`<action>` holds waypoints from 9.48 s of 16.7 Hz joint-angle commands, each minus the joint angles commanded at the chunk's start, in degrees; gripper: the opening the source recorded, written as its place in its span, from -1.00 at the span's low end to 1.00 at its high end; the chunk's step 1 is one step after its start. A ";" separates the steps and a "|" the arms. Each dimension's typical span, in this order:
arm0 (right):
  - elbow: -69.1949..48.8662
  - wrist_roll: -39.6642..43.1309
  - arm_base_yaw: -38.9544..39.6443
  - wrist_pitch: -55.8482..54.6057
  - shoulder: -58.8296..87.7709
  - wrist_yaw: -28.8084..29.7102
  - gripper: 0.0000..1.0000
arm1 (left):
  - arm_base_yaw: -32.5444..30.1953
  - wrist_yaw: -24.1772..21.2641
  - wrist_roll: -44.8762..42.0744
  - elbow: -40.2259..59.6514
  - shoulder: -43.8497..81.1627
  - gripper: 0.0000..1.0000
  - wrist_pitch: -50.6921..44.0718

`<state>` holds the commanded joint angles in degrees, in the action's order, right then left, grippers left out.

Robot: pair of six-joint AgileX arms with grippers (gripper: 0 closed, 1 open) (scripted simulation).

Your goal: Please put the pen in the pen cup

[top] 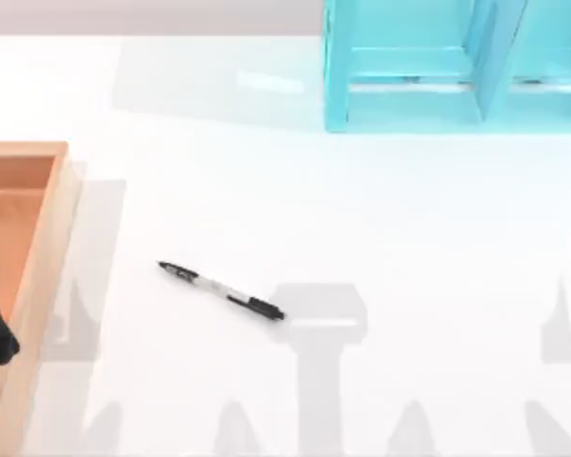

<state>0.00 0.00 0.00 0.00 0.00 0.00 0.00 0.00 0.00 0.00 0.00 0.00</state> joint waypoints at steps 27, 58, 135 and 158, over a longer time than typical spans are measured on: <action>-109.22 1.05 46.93 63.71 103.30 1.17 1.00 | 0.00 0.00 0.00 0.00 0.00 1.00 0.00; -143.21 7.59 54.78 78.54 152.94 16.90 1.00 | 0.00 0.00 0.00 0.00 0.00 1.00 0.00; -50.61 19.75 -47.28 -22.25 99.91 -95.61 -1.00 | 0.00 0.00 0.00 0.00 0.00 1.00 0.00; -47.11 22.09 -52.59 -26.54 97.97 -101.07 -0.70 | 0.00 0.00 0.00 0.00 0.00 1.00 0.00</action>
<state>-47.11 22.09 -52.59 -26.54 97.97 -101.07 0.00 0.00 0.00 0.00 0.00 0.00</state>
